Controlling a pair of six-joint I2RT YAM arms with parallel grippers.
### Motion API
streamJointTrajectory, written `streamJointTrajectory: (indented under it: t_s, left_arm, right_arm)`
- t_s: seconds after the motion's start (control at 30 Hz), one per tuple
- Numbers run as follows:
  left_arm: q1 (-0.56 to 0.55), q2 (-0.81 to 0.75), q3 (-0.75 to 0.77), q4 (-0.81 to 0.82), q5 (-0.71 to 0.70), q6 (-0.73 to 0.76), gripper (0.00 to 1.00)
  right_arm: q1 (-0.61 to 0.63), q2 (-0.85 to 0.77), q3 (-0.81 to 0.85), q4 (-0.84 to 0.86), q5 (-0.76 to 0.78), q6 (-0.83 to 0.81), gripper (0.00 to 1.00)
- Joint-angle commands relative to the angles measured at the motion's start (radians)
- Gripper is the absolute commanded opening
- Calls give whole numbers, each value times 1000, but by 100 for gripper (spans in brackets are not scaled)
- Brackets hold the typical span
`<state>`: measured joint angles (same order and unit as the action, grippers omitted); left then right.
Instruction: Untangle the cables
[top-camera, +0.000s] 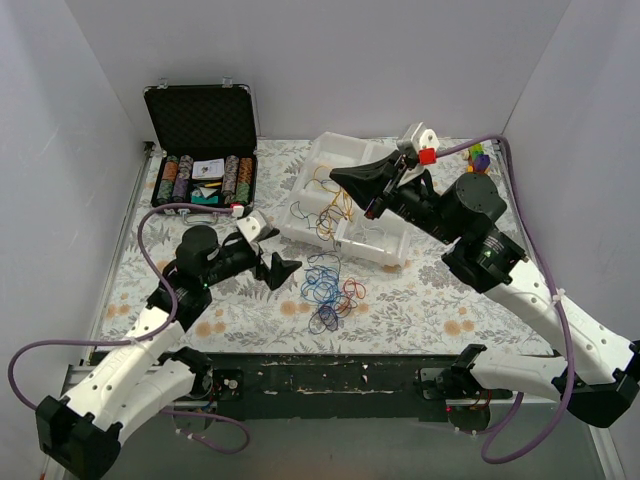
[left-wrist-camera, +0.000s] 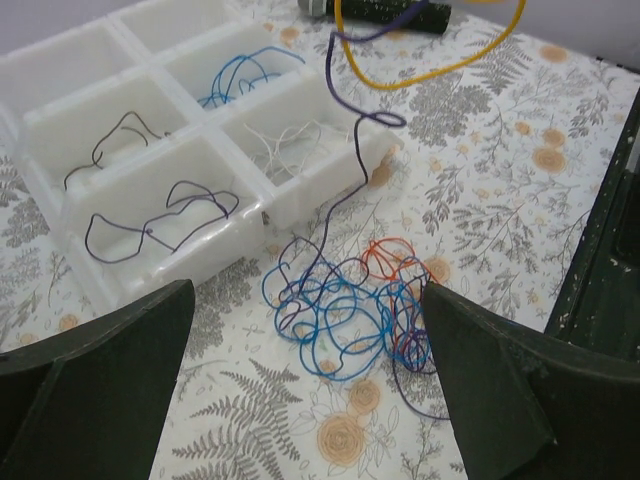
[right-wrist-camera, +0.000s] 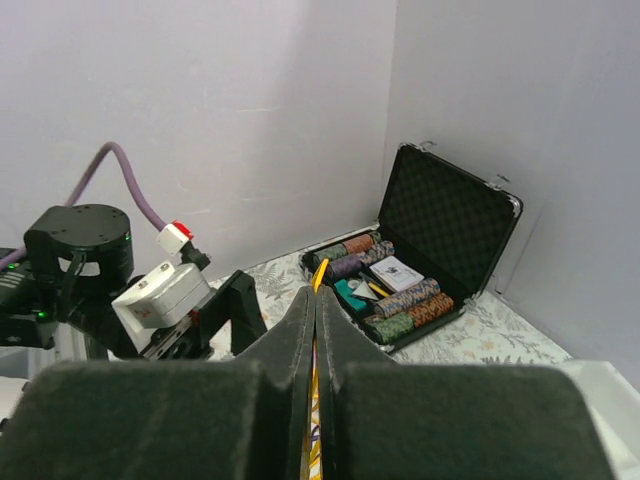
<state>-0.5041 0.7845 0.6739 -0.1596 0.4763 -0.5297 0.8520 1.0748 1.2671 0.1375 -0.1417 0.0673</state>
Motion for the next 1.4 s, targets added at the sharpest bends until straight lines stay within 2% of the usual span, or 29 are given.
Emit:
streamJointTrajectory:
  t_s: [0.0, 0.17, 0.27, 0.33, 0.6, 0.67, 0.83, 0.87, 0.9, 0.93, 0.97, 1.17, 1.37]
  left_arm:
    - [-2, 31, -42, 265, 102, -113, 98]
    - [-2, 174, -57, 475, 206, -277, 98]
    - [-7, 246, -79, 633, 260, -312, 98]
    - [-13, 292, -63, 660, 262, -312, 98]
    - [-43, 416, 22, 732, 284, -368, 87]
    - [-51, 430, 36, 723, 300, -360, 80]
    - [-66, 470, 56, 720, 291, -326, 49]
    - [-68, 481, 58, 718, 286, -317, 38]
    - [-71, 489, 61, 716, 272, -303, 20]
    - [-71, 495, 59, 712, 246, -293, 6]
    - [-73, 498, 58, 706, 216, -282, 0]
    - [-62, 444, -13, 531, 150, -95, 0]
    - [-14, 357, -149, 418, 170, -32, 0]
  right_arm:
    - [2, -18, 63, 68, -59, 63, 1]
    - [2, -12, 95, 74, -101, 103, 1]
    - [2, -13, 100, 77, -110, 112, 1]
    - [4, -16, 103, 76, -110, 115, 1]
    - [2, -7, 95, 105, -136, 146, 1]
    - [2, -1, 100, 108, -136, 146, 1]
    - [2, 19, 112, 109, -151, 154, 1]
    - [2, 22, 118, 108, -148, 151, 1]
    - [2, 22, 124, 103, -136, 146, 1]
    - [4, 22, 133, 97, -124, 137, 1]
    - [2, 24, 143, 90, -113, 125, 1]
    - [2, 5, 290, -58, 80, -50, 1]
    - [1, -19, 390, -127, 321, -239, 1]
